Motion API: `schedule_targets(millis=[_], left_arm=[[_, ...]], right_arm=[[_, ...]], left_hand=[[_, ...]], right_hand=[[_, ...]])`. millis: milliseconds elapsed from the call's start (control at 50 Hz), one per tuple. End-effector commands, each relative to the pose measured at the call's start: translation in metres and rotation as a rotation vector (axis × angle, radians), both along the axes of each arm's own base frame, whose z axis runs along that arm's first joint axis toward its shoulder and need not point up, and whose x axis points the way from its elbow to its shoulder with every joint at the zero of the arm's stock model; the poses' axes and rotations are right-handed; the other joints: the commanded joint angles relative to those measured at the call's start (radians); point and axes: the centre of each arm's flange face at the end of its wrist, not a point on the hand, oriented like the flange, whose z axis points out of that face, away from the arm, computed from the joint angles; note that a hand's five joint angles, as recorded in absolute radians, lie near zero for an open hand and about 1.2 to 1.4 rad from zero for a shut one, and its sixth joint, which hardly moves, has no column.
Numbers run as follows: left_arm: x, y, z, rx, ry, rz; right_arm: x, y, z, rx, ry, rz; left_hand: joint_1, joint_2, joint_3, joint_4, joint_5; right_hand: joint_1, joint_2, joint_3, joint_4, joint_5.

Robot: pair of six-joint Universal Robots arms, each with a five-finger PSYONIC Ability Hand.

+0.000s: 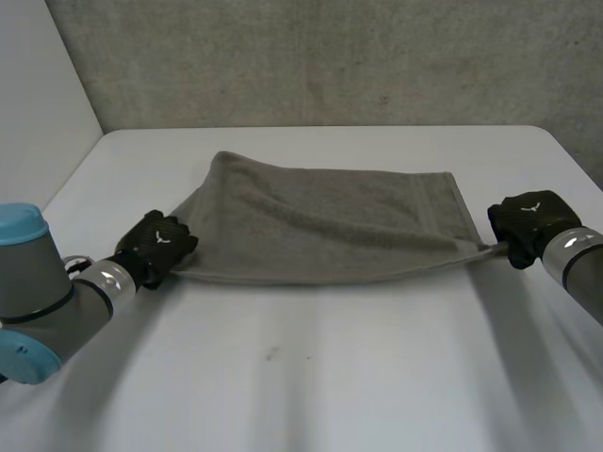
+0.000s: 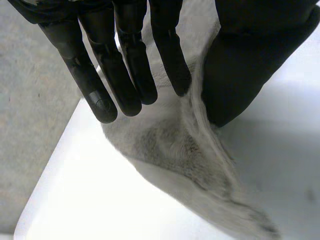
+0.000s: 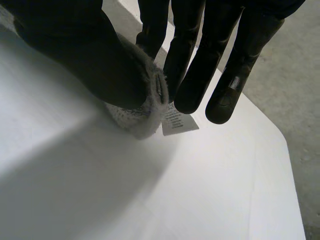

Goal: Fold the towel.

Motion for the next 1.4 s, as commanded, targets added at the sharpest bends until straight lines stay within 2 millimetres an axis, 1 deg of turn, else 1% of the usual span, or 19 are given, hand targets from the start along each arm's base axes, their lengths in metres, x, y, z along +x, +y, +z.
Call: schedule_targets(millis=[20,120,280,420,640,820,900,1000,1080,1200,1240,1260,1280,1300,1320,1340,1360,1380,1400], left_arm=[[0.012,-0.005,-0.004,0.016,-0.006,0.073],[0.013,-0.004,-0.005,0.038,0.013,0.086],[0.012,0.006,-0.001,0.047,0.021,0.083],[0.016,0.032,0.042,0.002,0.021,0.082],[0.032,0.095,0.114,0.111,-0.001,0.109],[0.034,0.109,0.117,0.128,-0.060,0.087],[0.033,0.096,0.104,0.158,-0.075,0.080],[0.026,0.067,0.080,0.200,-0.086,0.064],[0.024,0.045,0.063,0.238,-0.090,0.058],[-0.003,-0.008,0.067,0.131,-0.081,0.011],[-0.008,-0.023,0.080,0.055,-0.067,0.012],[-0.012,-0.039,0.100,-0.060,-0.047,0.020],[-0.019,-0.052,0.122,-0.192,-0.017,0.015],[-0.019,-0.052,0.122,-0.194,-0.016,0.015],[-0.023,-0.064,0.145,-0.343,0.025,0.017],[-0.029,-0.071,0.166,-0.482,0.080,0.012],[-0.029,-0.071,0.166,-0.483,0.081,0.012],[-0.037,-0.071,0.197,-0.643,0.167,-0.002],[-0.038,-0.066,0.229,-0.774,0.264,-0.009]], right_arm=[[-0.008,-0.003,-0.003,0.014,-0.015,-0.030],[-0.007,-0.001,-0.004,0.019,-0.015,-0.027],[-0.007,0.002,-0.006,0.032,-0.010,-0.023],[-0.008,0.014,0.003,0.082,0.060,0.013],[-0.030,0.078,0.051,0.250,0.356,0.156],[-0.030,0.095,0.075,0.167,0.399,0.216],[-0.029,0.093,0.069,0.187,0.398,0.229],[-0.026,0.063,0.031,0.292,0.400,0.235],[-0.019,0.047,0.023,0.282,0.414,0.222],[0.014,-0.012,0.048,0.033,0.382,0.117],[0.019,-0.029,0.069,-0.075,0.338,0.065],[0.024,-0.044,0.095,-0.204,0.273,0.016],[0.024,-0.044,0.095,-0.206,0.272,0.015],[0.026,-0.056,0.124,-0.346,0.189,-0.035],[0.027,-0.064,0.151,-0.485,0.096,-0.073],[0.027,-0.064,0.152,-0.487,0.095,-0.073],[0.028,-0.065,0.175,-0.610,0.003,-0.093],[0.027,-0.060,0.202,-0.737,-0.073,-0.103],[0.027,-0.060,0.202,-0.738,-0.074,-0.103]], left_hand=[[0.104,0.110,0.109,0.110,0.107],[0.113,0.119,0.118,0.118,0.116],[0.538,0.544,0.543,0.544,0.541],[0.538,0.544,0.543,0.544,0.541],[0.538,0.544,0.543,0.544,0.541],[0.538,0.544,0.543,0.544,0.541],[0.538,0.544,0.543,0.544,0.541],[0.538,0.544,0.543,0.544,0.541],[0.538,0.544,0.543,0.544,0.541],[0.538,0.544,0.543,0.544,0.541],[0.538,0.544,0.543,0.544,0.541],[0.538,0.544,0.543,0.544,0.541],[0.538,0.544,0.543,0.544,0.541],[0.538,0.544,0.543,0.544,0.541],[0.538,0.544,0.543,0.544,0.541],[0.538,0.544,0.543,0.544,0.541],[0.538,0.544,0.543,0.544,0.541],[0.538,0.544,0.543,0.544,0.541],[0.538,0.544,0.543,0.544,0.541]], right_hand=[[0.412,0.216,0.201,0.201,0.221],[0.412,0.216,0.201,0.201,0.221],[0.412,0.216,0.201,0.201,0.221],[0.412,0.216,0.201,0.201,0.221],[0.412,0.216,0.201,0.201,0.221],[0.412,0.216,0.201,0.201,0.221],[0.412,0.216,0.201,0.201,0.221],[0.412,0.216,0.201,0.201,0.221],[0.412,0.216,0.201,0.201,0.221],[0.412,0.216,0.201,0.201,0.221],[0.412,0.216,0.201,0.201,0.221],[0.412,0.216,0.201,0.201,0.221],[0.412,0.216,0.201,0.201,0.221],[0.412,0.216,0.201,0.201,0.221],[0.412,0.216,0.201,0.201,0.221],[0.412,0.216,0.201,0.201,0.221],[0.412,0.216,0.201,0.201,0.221],[0.412,0.216,0.201,0.201,0.221],[0.412,0.216,0.201,0.201,0.221]])
